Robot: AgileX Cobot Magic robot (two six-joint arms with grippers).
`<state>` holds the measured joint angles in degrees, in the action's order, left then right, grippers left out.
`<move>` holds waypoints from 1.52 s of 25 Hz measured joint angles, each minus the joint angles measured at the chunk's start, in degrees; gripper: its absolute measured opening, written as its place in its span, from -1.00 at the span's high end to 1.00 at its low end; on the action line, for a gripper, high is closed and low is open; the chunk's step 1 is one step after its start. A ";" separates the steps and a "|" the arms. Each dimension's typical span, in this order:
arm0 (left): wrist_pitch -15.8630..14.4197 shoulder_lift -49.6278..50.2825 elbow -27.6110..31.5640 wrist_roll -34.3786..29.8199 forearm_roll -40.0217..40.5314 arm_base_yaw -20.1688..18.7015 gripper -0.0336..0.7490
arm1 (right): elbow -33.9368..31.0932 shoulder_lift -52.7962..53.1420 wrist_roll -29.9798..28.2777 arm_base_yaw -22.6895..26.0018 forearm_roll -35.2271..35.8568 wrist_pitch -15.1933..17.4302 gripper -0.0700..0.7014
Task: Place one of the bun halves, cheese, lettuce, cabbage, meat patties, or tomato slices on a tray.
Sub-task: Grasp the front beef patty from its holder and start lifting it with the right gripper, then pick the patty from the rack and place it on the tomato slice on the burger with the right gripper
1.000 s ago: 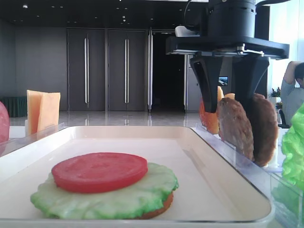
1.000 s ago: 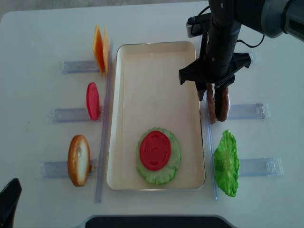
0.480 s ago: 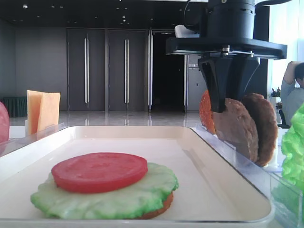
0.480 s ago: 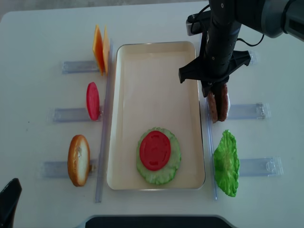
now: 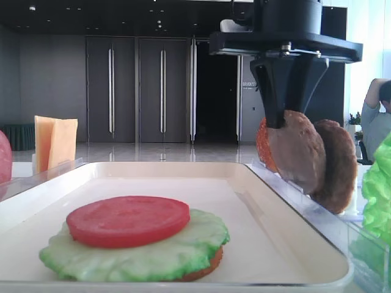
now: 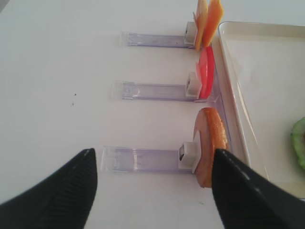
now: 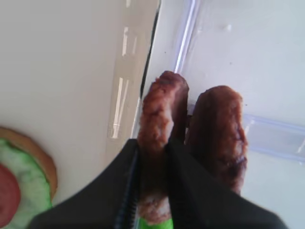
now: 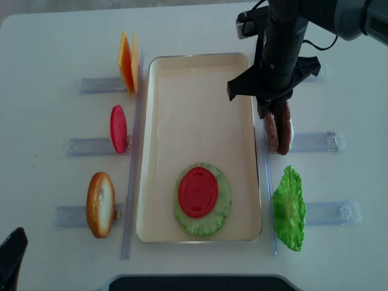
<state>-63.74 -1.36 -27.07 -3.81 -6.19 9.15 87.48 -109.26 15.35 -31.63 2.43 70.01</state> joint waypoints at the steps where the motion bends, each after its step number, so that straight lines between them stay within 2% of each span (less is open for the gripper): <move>1: 0.00 0.00 0.00 0.00 0.00 0.00 -0.55 | 0.77 0.00 -0.10 -0.29 -0.08 0.16 0.49; 6: 0.00 0.00 0.00 0.00 0.00 0.00 -0.55 | 3.78 0.78 -0.39 -1.00 0.93 -0.03 0.49; 21: 0.00 0.00 0.00 0.00 0.00 0.00 -0.55 | 3.68 6.32 -0.62 -1.82 3.16 0.12 0.49; 24: 0.00 0.00 0.00 0.00 0.00 0.00 -0.55 | 1.55 9.20 -0.64 -3.33 2.59 -0.02 0.49; 31: 0.00 0.00 0.00 0.00 0.00 0.00 -0.55 | -7.79 17.06 0.21 -5.39 1.72 0.17 0.49; 38: 0.00 0.00 0.00 0.00 0.00 0.00 -0.55 | -11.03 23.71 1.84 -7.54 1.83 0.38 0.50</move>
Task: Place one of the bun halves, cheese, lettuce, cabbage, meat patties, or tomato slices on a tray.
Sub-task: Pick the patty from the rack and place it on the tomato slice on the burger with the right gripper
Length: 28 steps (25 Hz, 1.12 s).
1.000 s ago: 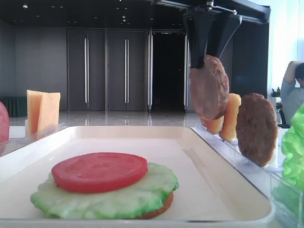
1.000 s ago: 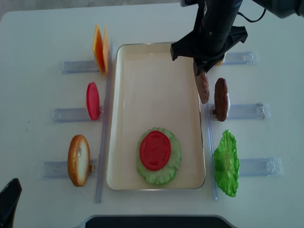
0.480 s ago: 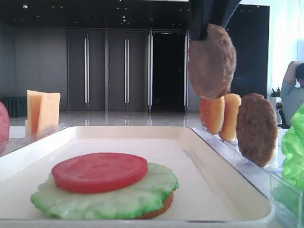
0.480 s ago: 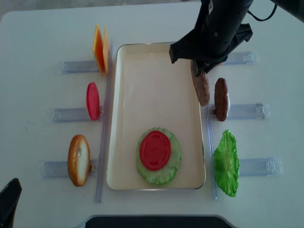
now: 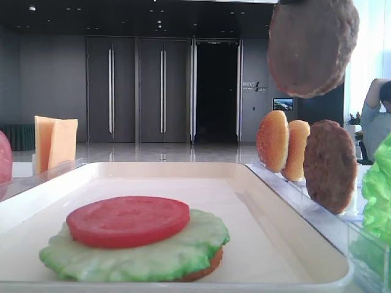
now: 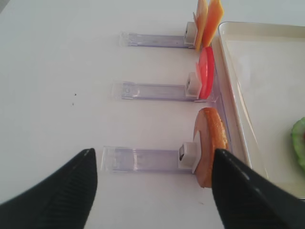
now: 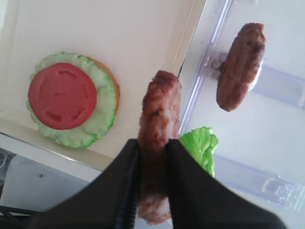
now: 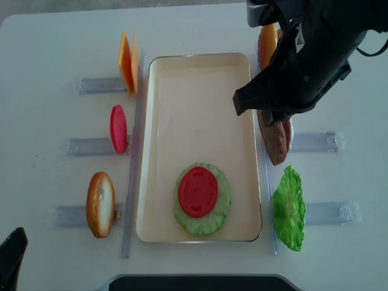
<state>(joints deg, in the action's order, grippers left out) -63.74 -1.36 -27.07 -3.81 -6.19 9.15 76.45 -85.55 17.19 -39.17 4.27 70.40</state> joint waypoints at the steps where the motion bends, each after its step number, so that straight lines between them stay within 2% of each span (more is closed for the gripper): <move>1: 0.00 0.00 0.00 0.00 0.00 0.00 -0.55 | 0.00 0.46 0.06 -0.15 0.40 0.00 0.50; 10: 0.00 0.00 0.00 0.00 0.00 0.00 -0.55 | -0.37 1.19 0.12 -0.99 1.50 -0.07 0.50; 17: 0.00 0.00 0.00 0.00 0.00 0.00 -0.55 | -7.44 7.05 0.89 -1.30 -0.37 -0.03 0.50; 22: 0.00 0.00 0.00 0.00 0.00 0.00 -0.55 | -8.10 9.48 0.96 -1.30 0.22 0.01 0.50; 25: 0.00 0.00 0.00 0.00 0.00 0.00 -0.55 | -8.12 9.53 -2.18 -1.30 5.36 -0.19 0.50; 28: 0.00 0.00 0.00 0.00 0.00 0.00 -0.55 | -8.69 9.53 -7.50 -1.30 13.53 -4.88 0.50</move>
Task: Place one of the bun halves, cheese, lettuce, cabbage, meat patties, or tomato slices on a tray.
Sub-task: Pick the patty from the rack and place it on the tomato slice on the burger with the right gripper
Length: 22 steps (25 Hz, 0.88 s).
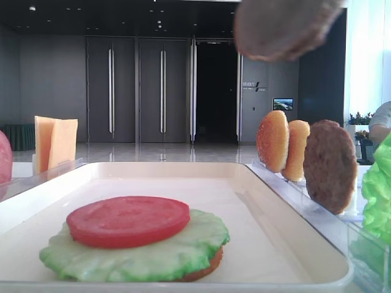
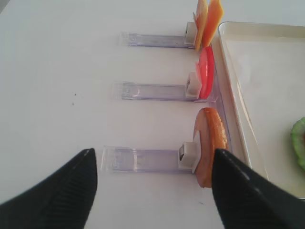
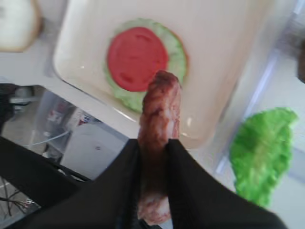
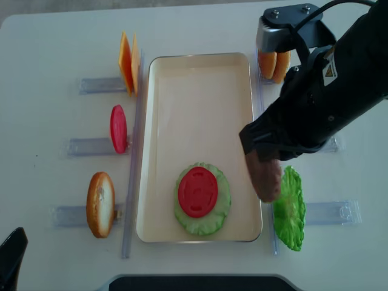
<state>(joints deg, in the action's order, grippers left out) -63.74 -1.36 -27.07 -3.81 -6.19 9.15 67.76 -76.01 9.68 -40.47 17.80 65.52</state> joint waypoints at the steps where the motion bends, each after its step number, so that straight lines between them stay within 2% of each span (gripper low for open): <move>1: 0.00 0.00 0.00 0.00 0.00 0.00 -0.55 | 0.00 0.00 -1.92 0.00 2.32 -1.68 0.50; 3: 0.00 0.00 0.00 0.00 0.00 0.00 -0.55 | -0.36 0.00 -5.16 0.00 5.72 -6.35 0.50; 6: 0.00 0.00 0.00 0.00 0.00 0.00 -0.55 | -1.64 -0.70 -10.55 0.71 11.77 -11.26 0.50; 11: 0.00 0.00 0.00 0.00 0.00 0.00 -0.55 | -6.89 -3.76 -27.15 4.81 33.92 -16.16 0.50; 15: 0.00 0.00 0.00 0.00 0.00 0.00 -0.55 | -10.27 -6.57 -37.96 9.25 45.79 -17.63 0.50; 18: 0.00 0.00 0.00 0.00 0.00 0.00 -0.55 | -11.23 -8.51 -41.61 11.28 48.05 -18.76 0.50; 22: 0.00 0.00 0.00 0.00 0.00 0.00 -0.55 | -11.43 -10.25 -44.76 11.47 49.40 -18.16 0.50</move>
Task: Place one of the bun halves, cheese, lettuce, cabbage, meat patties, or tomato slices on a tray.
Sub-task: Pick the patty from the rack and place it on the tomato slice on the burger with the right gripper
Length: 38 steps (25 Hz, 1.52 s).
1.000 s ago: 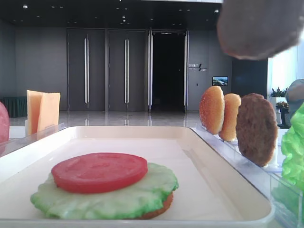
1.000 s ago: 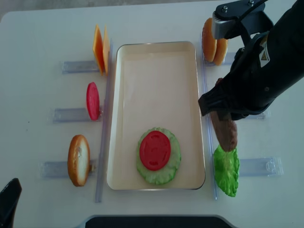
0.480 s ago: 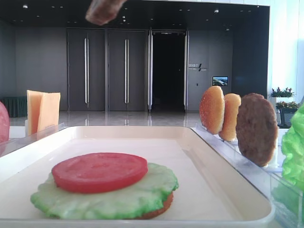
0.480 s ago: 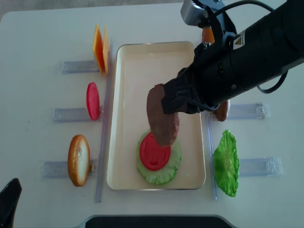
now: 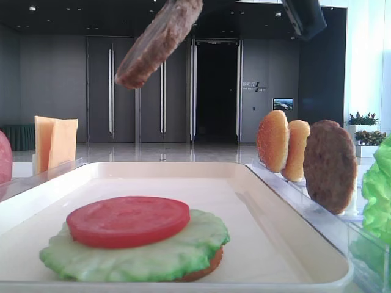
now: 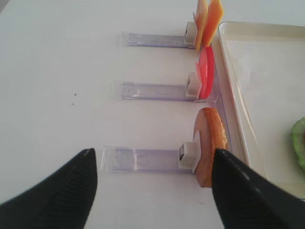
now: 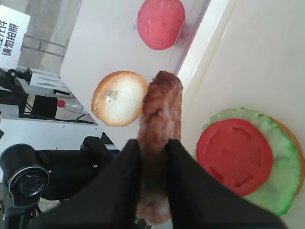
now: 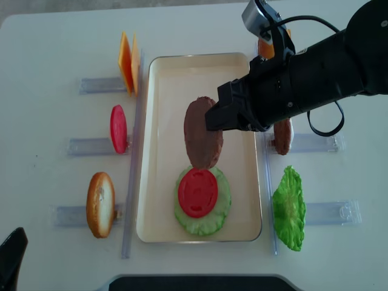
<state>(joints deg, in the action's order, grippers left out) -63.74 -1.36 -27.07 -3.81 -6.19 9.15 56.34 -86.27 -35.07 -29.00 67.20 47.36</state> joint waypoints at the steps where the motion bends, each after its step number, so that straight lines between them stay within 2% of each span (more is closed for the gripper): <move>1: 0.00 0.00 0.00 0.00 0.00 0.00 -0.55 | 0.00 -0.16 -0.39 0.00 0.05 0.20 0.50; 10: 0.00 0.00 0.00 0.00 0.00 0.00 -0.55 | 0.00 -3.57 -1.27 -2.96 1.18 1.35 0.50; 17: 0.00 0.00 0.00 0.01 0.00 0.00 -0.55 | -4.86 -7.92 -12.88 -3.46 13.40 2.09 0.50; 23: 0.00 0.00 0.00 0.06 0.00 0.00 -0.55 | -5.11 -9.21 -16.62 -3.46 15.00 1.64 0.50; 32: 0.00 0.00 0.00 0.06 0.00 0.00 -0.55 | -5.24 -9.21 -18.48 -3.46 15.01 0.02 0.50; 38: 0.00 0.00 0.00 0.06 0.00 0.00 -0.55 | -8.49 -9.21 -20.50 -3.20 16.32 -0.69 0.50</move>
<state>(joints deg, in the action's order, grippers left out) -63.74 -1.36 -27.07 -3.75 -6.19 9.15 47.84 -95.48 -55.57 -32.21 83.52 46.66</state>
